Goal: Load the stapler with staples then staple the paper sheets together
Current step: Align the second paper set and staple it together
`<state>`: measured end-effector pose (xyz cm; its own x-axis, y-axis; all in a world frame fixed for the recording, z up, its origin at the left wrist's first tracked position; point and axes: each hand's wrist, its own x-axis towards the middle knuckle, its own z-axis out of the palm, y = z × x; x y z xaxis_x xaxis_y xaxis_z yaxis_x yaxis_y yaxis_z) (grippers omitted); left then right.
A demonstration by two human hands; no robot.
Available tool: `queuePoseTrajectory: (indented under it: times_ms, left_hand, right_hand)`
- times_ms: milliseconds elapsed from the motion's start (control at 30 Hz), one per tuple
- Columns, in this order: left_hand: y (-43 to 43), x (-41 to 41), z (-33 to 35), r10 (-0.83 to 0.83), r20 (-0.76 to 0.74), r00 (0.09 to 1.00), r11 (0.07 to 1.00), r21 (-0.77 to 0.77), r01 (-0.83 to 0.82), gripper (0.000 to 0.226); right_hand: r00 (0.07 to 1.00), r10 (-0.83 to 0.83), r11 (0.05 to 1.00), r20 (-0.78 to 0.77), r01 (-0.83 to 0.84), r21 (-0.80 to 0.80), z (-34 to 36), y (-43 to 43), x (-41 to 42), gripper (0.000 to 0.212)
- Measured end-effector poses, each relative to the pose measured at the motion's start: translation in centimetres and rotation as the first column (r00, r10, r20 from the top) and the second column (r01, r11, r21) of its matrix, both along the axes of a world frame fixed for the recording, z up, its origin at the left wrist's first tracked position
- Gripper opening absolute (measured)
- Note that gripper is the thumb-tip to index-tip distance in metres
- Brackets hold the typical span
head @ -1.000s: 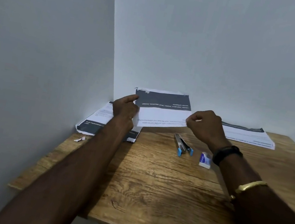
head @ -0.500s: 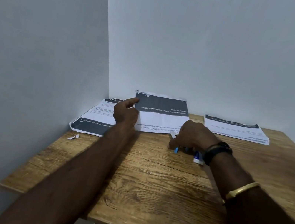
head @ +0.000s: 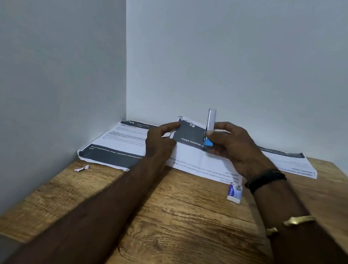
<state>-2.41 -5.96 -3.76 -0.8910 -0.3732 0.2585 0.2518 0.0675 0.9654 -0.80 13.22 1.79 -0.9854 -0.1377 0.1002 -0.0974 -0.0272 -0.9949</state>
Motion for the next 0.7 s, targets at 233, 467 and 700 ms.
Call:
queuePoseTrajectory:
  times_ms: [233, 467, 700]
  left_hand:
    - [1.3, 0.4, -0.1, -0.161, -0.005, 0.987, 0.979, 0.123, 0.160, 0.054]
    - [1.5, 0.1, 0.0, -0.170, -0.027, 0.985, 0.980, 0.096, 0.172, 0.053]
    - [1.6, 0.9, 0.5, -0.163, -0.024, 0.986, 0.986, 0.024, 0.163, 0.050]
  right_hand:
    - [0.948, -0.117, 0.993, -0.295, 0.119, -0.012, 0.4, -2.4, -1.8, 0.032]
    - [0.909, -0.110, 0.980, -0.403, 0.166, 0.109, 0.5, -3.5, -3.3, 0.030]
    - [0.907, -0.062, 0.972, -0.417, 0.150, 0.180, 0.3, -3.8, -3.7, 0.025]
